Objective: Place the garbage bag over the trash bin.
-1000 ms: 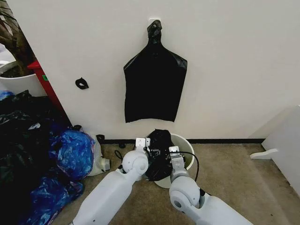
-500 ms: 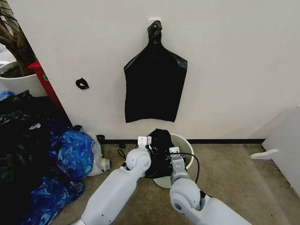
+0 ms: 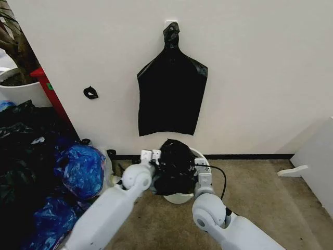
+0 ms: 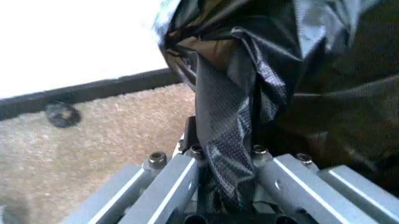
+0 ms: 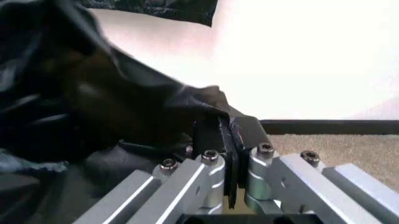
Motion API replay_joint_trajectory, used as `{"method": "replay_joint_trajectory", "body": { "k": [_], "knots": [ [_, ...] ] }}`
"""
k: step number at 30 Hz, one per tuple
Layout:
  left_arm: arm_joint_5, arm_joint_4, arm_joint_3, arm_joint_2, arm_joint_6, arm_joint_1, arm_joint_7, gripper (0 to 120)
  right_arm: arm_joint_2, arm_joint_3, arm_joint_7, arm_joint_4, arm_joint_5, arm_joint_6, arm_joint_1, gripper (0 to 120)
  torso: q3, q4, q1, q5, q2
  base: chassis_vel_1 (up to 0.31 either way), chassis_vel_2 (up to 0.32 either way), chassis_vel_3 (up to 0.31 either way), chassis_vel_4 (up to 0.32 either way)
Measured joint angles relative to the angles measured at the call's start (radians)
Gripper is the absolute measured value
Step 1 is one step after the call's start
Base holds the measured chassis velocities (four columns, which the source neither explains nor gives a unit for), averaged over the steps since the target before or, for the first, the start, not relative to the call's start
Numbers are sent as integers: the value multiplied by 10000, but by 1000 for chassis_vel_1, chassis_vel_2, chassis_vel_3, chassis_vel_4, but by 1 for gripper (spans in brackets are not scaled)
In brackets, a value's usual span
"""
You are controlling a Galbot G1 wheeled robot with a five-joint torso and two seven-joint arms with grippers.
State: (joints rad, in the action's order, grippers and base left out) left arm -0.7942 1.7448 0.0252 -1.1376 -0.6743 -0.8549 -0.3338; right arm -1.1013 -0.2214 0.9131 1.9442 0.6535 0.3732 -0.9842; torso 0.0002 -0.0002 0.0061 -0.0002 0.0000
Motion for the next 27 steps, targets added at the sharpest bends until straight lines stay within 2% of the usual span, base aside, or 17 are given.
{"method": "replay_joint_trajectory", "body": {
  "k": [9, 14, 20, 27],
  "knots": [
    [679, 516, -762, 808, 405, -540, 1286, 1, 0, 140, -16, -117, 496, -240, 119, 0, -1, -1, 0, -1, 0, 0, 0, 0, 0],
    [1166, 801, -1323, 1494, 705, -783, 2527, 1, 76, 303, 0, -180, 743, -321, 54, 0, -1, -3, 0, 0, 0, 0, 0, 0, 0],
    [1328, 1029, -1433, 1901, 927, -861, 3194, 1, 100, 478, -1, -241, 802, -384, -15, 0, -2, 0, -1, 0, 0, 0, 0, 0, 0],
    [1255, 1175, -1541, 2072, 1180, -755, 3712, 1, 211, 516, 25, -195, 1019, -211, -174, 0, -2, -2, -1, 0, 0, 0, 0, 0, 0]
  ]
}}
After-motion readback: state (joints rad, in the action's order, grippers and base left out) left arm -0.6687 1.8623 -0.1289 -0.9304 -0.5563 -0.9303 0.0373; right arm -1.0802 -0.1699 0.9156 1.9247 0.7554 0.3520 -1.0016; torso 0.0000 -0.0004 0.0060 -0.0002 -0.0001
